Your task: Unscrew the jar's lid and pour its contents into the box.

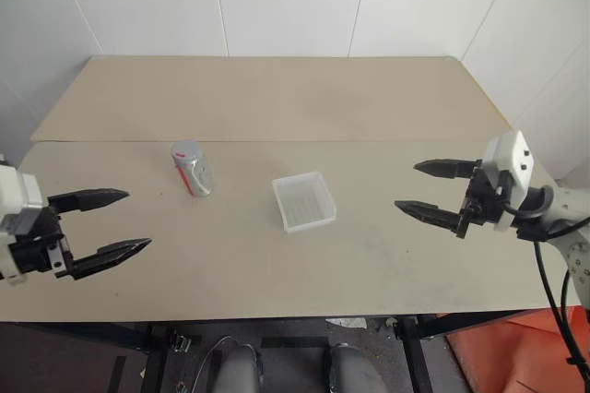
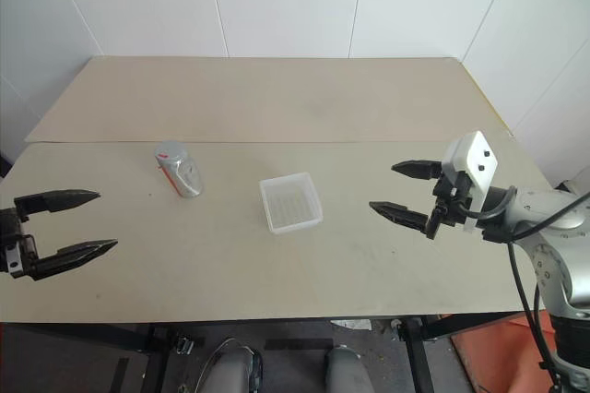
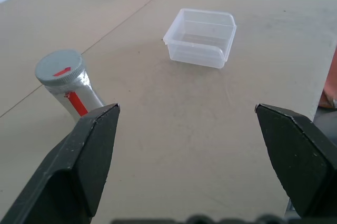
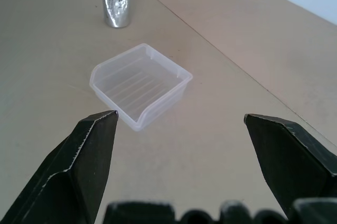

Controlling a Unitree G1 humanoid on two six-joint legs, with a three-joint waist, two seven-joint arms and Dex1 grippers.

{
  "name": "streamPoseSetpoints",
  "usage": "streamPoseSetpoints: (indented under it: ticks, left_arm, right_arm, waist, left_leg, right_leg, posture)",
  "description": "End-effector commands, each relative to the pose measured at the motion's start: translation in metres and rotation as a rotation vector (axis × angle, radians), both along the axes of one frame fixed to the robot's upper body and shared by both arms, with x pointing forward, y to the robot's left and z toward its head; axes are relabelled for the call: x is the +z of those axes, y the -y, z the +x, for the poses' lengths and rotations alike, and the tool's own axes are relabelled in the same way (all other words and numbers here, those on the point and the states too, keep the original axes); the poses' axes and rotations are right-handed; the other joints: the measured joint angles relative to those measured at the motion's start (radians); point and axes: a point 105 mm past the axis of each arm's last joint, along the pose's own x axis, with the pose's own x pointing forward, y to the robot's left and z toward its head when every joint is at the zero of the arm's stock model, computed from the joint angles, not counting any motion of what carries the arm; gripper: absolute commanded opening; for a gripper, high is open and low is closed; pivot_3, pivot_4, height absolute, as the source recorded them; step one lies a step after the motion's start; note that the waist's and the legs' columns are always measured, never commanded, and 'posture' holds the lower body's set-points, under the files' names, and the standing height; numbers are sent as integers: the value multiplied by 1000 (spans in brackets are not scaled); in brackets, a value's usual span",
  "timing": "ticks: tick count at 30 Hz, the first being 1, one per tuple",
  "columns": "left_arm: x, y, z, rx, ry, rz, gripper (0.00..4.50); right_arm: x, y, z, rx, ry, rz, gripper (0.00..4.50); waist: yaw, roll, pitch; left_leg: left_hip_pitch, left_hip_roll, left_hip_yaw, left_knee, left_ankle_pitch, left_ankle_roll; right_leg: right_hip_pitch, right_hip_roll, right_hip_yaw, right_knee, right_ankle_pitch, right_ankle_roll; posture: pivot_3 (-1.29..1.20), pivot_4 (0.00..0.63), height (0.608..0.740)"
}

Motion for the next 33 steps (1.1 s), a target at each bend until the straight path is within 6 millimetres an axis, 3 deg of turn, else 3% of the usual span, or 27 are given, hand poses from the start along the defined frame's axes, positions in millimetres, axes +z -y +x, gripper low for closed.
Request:
streamPoseSetpoints:
  ticks: [1, 6, 11, 16, 24, 33]
  left_arm:
    - [4, 3, -2, -3, 38, 5, 4477]
    - [-3, 10, 5, 12, 39, -50, 4477]
    - [-37, 15, 20, 192, 28, -94, 4477]
    - [-52, 16, 46, 410, 112, -177, 4477]
    - [-52, 16, 82, 510, 177, -275, 4477]
    - [-56, 13, 128, 462, 179, -211, 4477]
  right_arm:
    - [11, -1, 0, 4, 54, -33, 4500]
    - [14, -7, -2, 29, 59, -19, 4500]
    - [18, -8, -4, 10, 98, -33, 4500]
    - [18, -17, 0, 14, 114, -44, 4500]
    - [32, -34, -1, 70, 188, -77, 4500]
    - [43, -43, -11, 100, 230, -60, 4500]
  waist:
    - [0, 0, 0]
    - [0, 0, 0]
    - [1, 0, 0]
    - [2, -1, 0]
    - [2, -1, 0]
    - [3, -1, 0]
  left_leg:
    - [0, 0, 0, 0, 0, 0]
    - [0, 0, 0, 0, 0, 0]
    - [0, 0, 0, 0, 0, 0]
    - [1, -1, -1, 0, 0, 0]
    - [0, -1, -1, 0, 0, 0]
    - [0, -2, -1, 0, 0, 0]
  right_leg:
    - [0, 0, 0, 0, 0, 0]
    - [0, 0, 0, 0, 0, 0]
    - [0, 0, 1, 0, 0, 0]
    - [1, 0, 1, 0, 0, 0]
    - [1, 0, 1, 0, 1, 0]
    - [1, 0, 1, 0, 1, 0]
  posture:
    - [0, 150, 740]
    - [0, 150, 740]
    - [0, 150, 740]
    - [0, 150, 740]
    - [0, 150, 740]
    - [0, 150, 740]
